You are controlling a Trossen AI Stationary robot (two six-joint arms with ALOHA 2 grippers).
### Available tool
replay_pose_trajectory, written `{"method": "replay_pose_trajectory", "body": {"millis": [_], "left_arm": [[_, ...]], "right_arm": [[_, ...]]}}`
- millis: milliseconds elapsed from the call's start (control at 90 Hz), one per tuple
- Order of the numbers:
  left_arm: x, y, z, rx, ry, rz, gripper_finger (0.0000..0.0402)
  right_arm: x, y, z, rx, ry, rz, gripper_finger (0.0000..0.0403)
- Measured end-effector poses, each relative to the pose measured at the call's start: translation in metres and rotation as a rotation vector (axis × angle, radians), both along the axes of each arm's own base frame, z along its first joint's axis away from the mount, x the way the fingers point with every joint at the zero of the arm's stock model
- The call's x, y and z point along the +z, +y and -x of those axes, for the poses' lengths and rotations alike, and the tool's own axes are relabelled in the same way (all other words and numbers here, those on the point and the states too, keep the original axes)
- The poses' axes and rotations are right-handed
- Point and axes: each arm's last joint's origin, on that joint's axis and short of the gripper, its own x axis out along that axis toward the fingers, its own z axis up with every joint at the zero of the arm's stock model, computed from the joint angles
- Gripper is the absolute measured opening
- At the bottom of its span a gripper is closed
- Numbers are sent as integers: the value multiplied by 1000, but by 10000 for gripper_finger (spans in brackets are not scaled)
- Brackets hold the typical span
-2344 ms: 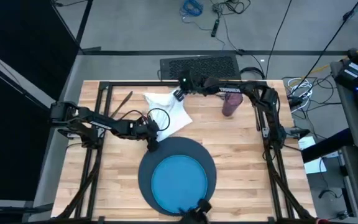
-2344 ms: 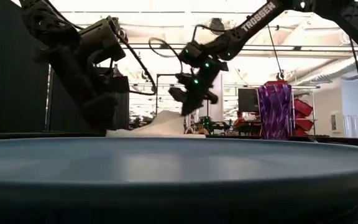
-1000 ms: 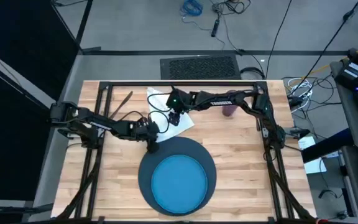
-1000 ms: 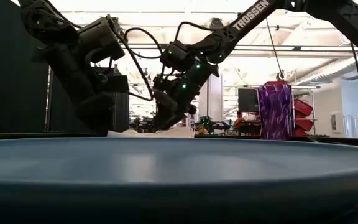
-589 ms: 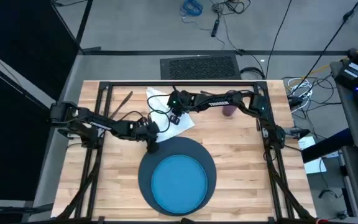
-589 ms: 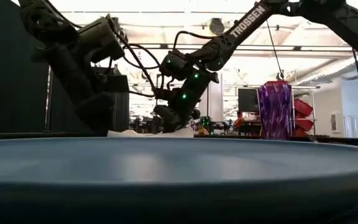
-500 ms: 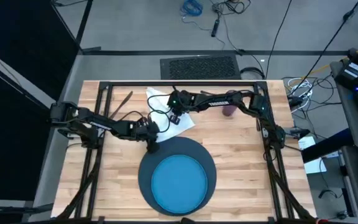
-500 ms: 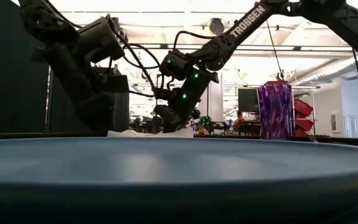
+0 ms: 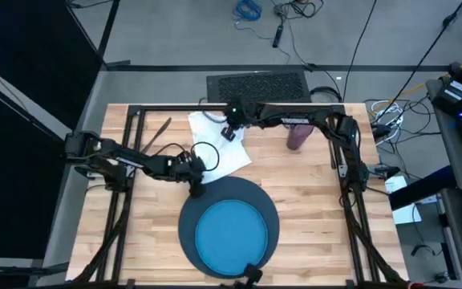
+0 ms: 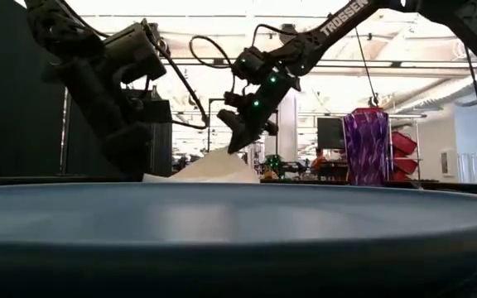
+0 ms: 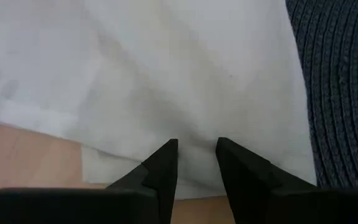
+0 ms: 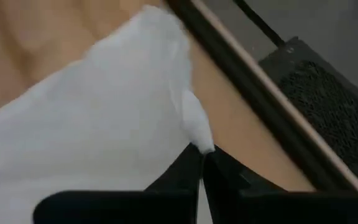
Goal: Set table place
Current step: Fold the white napkin
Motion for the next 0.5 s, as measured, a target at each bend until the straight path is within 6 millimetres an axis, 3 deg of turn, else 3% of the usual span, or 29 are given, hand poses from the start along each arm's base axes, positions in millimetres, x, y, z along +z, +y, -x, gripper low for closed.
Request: {"method": "replay_pose_trajectory", "body": {"millis": [256,378,500], "left_arm": [[0,0,0,-6,-2,-2,102],[0,0,0,-2,-1,-24,102],[1,2,0,10,2,-69,102]], "right_arm": [[1,-48,29,-118,-64,-74,0],[0,-55,35,-101,-70,-110,12],[2,-55,33,-72,-95,-98,57]]}}
